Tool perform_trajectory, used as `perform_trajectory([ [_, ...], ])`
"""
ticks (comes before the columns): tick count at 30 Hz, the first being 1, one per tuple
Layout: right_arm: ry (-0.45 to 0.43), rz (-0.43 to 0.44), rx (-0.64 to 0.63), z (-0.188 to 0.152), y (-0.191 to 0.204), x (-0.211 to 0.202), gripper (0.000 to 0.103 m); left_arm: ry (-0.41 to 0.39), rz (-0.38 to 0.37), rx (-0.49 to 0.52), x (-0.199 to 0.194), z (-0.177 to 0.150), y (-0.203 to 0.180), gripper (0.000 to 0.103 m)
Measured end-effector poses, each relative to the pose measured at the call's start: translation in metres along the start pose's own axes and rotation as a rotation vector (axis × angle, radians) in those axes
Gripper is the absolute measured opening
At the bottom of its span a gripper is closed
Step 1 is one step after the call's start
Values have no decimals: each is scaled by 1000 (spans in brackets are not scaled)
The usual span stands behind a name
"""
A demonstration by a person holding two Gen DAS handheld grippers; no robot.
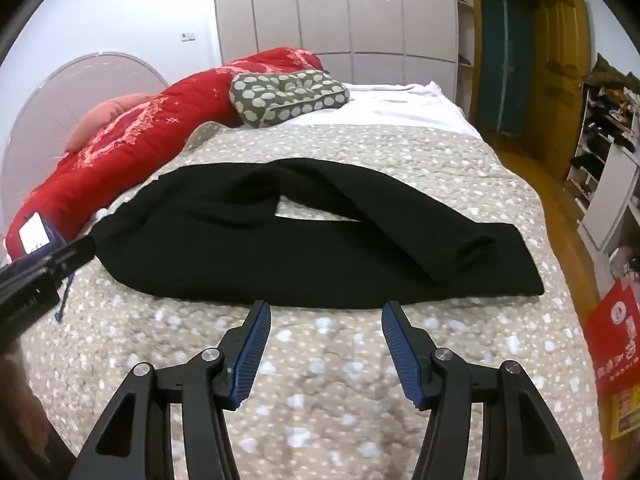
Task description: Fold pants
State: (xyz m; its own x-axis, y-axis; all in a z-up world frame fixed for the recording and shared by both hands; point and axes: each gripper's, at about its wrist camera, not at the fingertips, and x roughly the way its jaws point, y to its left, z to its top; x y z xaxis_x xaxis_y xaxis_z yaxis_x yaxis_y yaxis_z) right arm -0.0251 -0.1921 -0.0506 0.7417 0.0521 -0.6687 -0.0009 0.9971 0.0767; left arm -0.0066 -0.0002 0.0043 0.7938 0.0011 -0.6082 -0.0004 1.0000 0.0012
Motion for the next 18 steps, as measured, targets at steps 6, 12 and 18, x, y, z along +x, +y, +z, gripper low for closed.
perform_trajectory([
  [6,-11,-20,-16,4,21,0,56,19,3,-4,0,0,-2,59],
  [12,-30,29,53,7,11,1,56,10,-2,10,0,0,-6,59],
  [18,-27,29,47,7,13,0,56,15,1,7,0,0,-7,59],
])
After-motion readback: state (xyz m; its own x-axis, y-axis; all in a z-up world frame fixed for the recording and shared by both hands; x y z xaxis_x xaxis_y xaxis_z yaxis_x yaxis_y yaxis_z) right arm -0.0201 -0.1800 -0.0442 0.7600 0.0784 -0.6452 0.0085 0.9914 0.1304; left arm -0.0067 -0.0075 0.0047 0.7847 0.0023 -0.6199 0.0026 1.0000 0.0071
